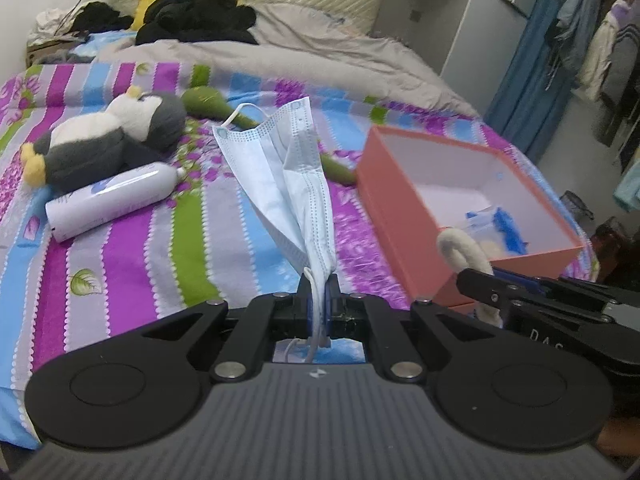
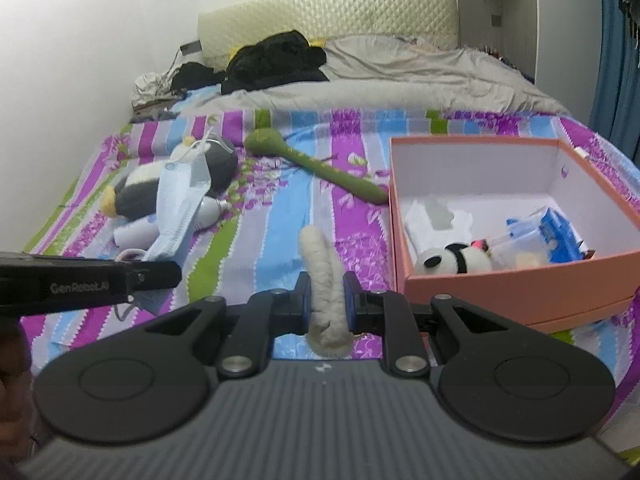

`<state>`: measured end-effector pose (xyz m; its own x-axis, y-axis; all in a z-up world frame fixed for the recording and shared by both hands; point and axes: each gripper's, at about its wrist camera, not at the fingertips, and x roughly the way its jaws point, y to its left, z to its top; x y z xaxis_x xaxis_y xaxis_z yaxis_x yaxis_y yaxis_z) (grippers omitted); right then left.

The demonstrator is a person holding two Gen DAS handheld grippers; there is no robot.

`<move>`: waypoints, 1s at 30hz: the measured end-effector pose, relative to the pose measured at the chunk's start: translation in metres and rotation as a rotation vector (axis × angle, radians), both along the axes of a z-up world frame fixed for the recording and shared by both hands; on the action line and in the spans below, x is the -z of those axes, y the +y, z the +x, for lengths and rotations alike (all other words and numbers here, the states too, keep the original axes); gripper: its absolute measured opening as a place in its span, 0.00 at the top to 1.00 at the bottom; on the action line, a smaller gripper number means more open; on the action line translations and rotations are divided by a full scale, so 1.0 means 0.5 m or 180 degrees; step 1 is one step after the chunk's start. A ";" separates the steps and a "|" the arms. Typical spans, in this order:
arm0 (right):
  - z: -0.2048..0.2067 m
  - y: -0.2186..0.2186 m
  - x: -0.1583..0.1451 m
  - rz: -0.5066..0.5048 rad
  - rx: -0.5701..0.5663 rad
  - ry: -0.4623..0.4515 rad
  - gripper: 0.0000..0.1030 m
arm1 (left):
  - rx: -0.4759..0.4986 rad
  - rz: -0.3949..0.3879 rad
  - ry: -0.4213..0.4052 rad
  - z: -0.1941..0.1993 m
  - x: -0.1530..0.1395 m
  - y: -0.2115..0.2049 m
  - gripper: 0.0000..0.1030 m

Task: Organize soft objects
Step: 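Lift the face mask with the left tool while the right tool lifts the hair tie, then carry the mask with the left tool while the right tool carries the hair tie into the box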

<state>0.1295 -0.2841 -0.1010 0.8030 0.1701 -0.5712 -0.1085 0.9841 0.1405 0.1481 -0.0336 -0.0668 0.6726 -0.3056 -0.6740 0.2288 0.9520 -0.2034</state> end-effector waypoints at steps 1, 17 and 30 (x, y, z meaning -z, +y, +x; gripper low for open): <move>-0.005 -0.004 -0.009 0.0008 0.0001 -0.0021 0.80 | 0.0018 -0.0005 -0.0006 -0.005 -0.009 -0.005 0.94; -0.066 -0.118 -0.076 0.0070 0.0293 -0.0142 0.80 | 0.0472 -0.0068 -0.0049 -0.051 -0.083 -0.143 0.93; -0.037 -0.232 -0.055 0.0167 0.0685 0.0041 0.80 | 0.0921 -0.0110 0.0108 0.030 -0.073 -0.290 0.93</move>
<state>0.1112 -0.3999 -0.0736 0.8166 0.0253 -0.5767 0.1054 0.9757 0.1921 0.1630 -0.1784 -0.0302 0.5313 -0.5046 -0.6805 0.4824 0.8405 -0.2467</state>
